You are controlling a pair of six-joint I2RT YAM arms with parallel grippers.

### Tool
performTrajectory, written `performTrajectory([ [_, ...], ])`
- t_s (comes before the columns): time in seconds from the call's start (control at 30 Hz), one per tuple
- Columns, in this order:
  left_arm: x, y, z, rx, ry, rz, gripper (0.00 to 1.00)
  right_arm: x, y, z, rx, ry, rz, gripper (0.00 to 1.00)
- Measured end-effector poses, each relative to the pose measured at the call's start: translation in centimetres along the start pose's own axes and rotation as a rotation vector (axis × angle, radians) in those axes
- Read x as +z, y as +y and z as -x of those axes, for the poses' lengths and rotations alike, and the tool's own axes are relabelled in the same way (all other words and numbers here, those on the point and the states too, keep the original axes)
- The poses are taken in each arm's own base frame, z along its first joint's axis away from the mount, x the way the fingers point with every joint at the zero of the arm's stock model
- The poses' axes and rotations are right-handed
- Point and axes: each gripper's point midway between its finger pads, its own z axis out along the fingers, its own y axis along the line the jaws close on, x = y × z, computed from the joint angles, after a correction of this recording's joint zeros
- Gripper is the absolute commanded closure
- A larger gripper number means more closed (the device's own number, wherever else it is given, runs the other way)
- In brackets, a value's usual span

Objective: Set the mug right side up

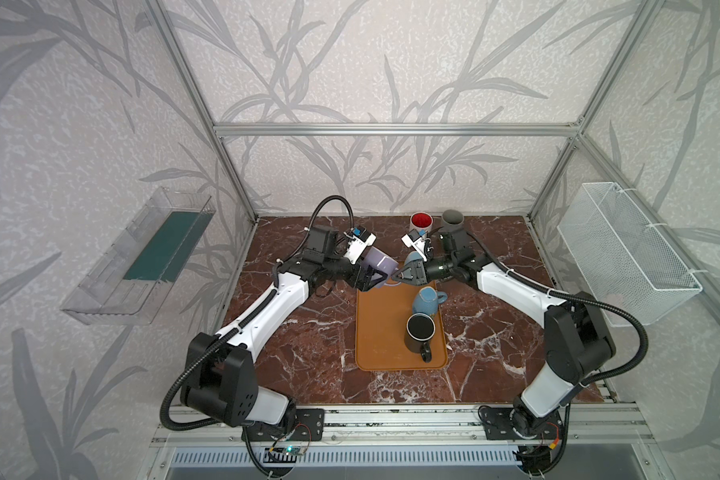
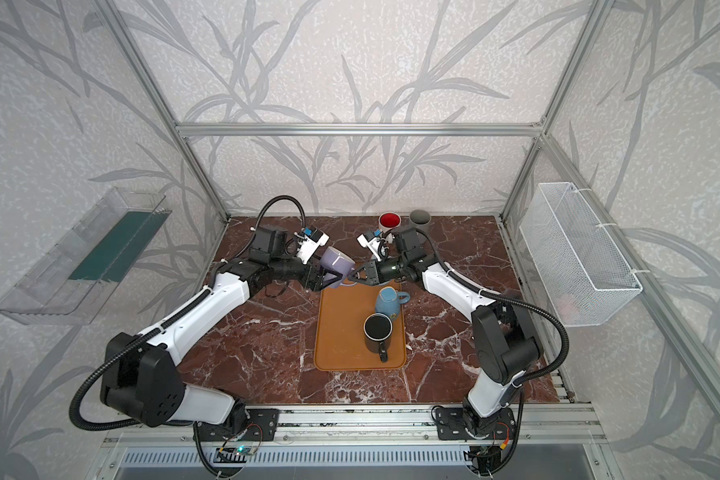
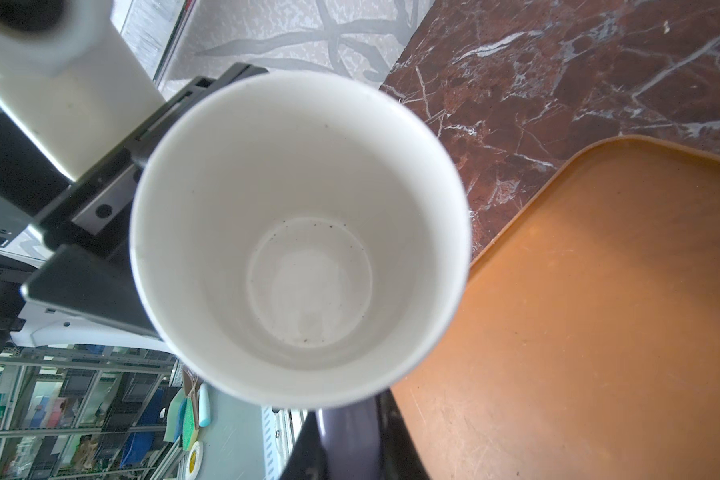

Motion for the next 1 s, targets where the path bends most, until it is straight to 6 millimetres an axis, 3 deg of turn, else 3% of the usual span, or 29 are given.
performTrajectory([
  [0.27, 0.0, 0.0, 0.0, -0.007, -0.001, -0.004, 0.17, 0.0, 0.1, 0.0, 0.0, -0.002, 0.001, 1.0],
  [0.3, 0.0, 0.0, 0.0, -0.008, -0.002, -0.004, 0.03, 0.0, 0.0, -0.1, 0.0, -0.003, 0.001, 1.0],
  [0.33, 0.0, 0.0, 0.0, -0.01, -0.001, -0.004, 0.01, 0.0, 0.0, -0.1, -0.001, -0.003, 0.001, 1.0],
  [0.77, -0.9, 2.5, 1.2, -0.033, -0.061, 0.123, 0.01, 0.2, -1.3, -1.6, 0.059, 0.021, -0.057, 1.0],
  [1.0, -4.1, 5.1, 1.0, -0.094, -0.102, 0.377, 0.01, 0.5, -2.8, -1.7, 0.068, 0.013, -0.166, 1.0],
])
